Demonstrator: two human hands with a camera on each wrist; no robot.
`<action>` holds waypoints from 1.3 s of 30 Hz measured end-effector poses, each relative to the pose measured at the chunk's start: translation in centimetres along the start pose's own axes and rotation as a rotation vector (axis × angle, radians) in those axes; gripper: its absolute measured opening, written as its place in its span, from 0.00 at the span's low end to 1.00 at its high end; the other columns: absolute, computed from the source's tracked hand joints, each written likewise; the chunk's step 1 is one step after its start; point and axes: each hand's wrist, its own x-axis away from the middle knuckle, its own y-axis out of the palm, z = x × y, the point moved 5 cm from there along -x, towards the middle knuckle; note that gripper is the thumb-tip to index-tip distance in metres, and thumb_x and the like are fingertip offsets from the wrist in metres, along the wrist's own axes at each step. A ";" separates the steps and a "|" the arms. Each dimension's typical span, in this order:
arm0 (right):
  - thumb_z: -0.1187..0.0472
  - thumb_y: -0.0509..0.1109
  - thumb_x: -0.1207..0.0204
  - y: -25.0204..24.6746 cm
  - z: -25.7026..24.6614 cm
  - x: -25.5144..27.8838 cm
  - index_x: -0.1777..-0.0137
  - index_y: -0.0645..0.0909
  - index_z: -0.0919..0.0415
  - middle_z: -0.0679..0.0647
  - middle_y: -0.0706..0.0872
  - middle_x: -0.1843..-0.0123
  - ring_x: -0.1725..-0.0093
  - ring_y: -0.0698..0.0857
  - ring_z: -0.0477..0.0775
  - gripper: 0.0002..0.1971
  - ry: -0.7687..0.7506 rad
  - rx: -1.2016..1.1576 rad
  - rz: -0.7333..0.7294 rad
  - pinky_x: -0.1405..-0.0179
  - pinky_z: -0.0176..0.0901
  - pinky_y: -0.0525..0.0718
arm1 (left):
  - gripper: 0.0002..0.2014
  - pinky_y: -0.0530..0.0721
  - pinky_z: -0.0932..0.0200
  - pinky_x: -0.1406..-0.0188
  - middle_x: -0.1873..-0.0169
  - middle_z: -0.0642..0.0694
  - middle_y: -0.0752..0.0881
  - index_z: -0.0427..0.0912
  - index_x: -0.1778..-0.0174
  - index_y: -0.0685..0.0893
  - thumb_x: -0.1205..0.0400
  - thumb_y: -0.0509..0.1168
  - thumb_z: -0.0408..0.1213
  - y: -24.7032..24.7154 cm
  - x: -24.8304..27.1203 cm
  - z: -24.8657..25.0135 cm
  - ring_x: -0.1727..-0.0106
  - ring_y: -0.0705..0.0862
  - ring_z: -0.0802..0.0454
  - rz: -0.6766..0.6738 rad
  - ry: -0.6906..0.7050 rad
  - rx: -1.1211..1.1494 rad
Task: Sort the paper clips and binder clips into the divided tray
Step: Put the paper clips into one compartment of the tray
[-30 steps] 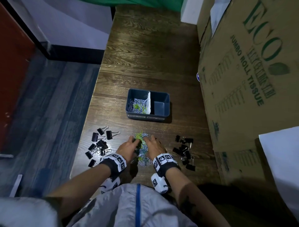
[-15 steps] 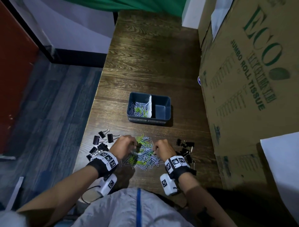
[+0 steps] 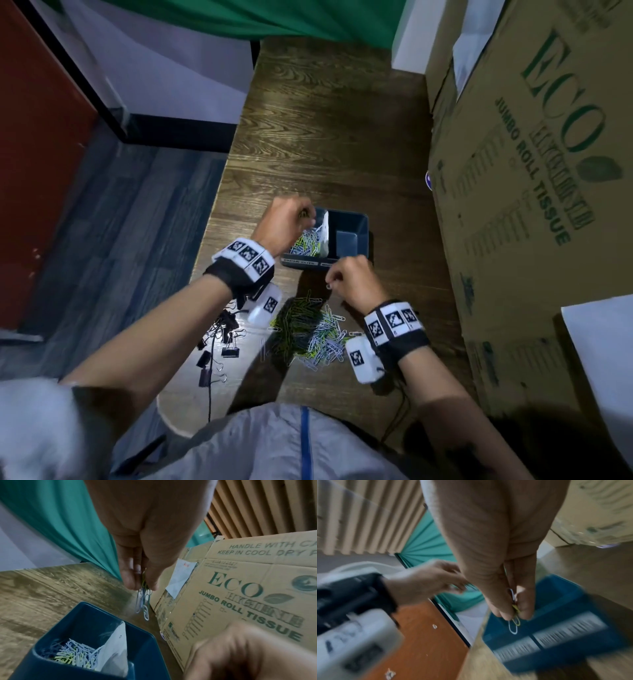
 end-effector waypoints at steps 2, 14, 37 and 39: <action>0.71 0.78 0.26 -2.0 -1.3 -1.3 0.56 0.92 0.62 0.56 0.92 0.54 0.55 0.85 0.47 0.04 -0.038 0.023 0.040 0.49 0.40 0.84 | 0.07 0.82 0.63 0.61 0.59 0.52 0.85 0.45 0.52 0.86 0.24 0.75 0.33 0.4 -0.9 -0.5 0.63 0.82 0.61 -0.018 -0.022 -0.014; 0.70 0.80 0.28 -6.3 -4.2 -9.3 0.57 0.93 0.58 0.53 0.93 0.58 0.57 0.86 0.47 0.06 0.005 -0.069 0.208 0.51 0.35 0.80 | 0.08 0.87 0.50 0.55 0.56 0.45 0.89 0.45 0.51 0.86 0.23 0.71 0.31 7.4 6.7 -6.6 0.57 0.87 0.46 -0.280 -0.194 -0.207; 0.69 0.80 0.30 14.1 6.1 3.6 0.18 0.68 0.46 0.59 0.67 0.26 0.28 0.74 0.66 0.42 0.169 0.190 -0.198 0.31 0.62 0.80 | 0.26 0.81 0.47 0.53 0.33 0.36 0.71 0.38 0.30 0.71 0.24 0.68 0.25 15.0 15.3 -7.2 0.46 0.84 0.36 -0.598 -0.117 -0.429; 0.75 0.74 0.29 14.0 5.8 3.5 0.21 0.72 0.48 0.59 0.69 0.28 0.31 0.78 0.67 0.38 0.165 0.132 -0.168 0.33 0.62 0.81 | 0.18 0.80 0.50 0.51 0.39 0.38 0.77 0.40 0.36 0.78 0.22 0.66 0.25 14.4 15.1 -7.0 0.47 0.84 0.37 -0.556 -0.170 -0.353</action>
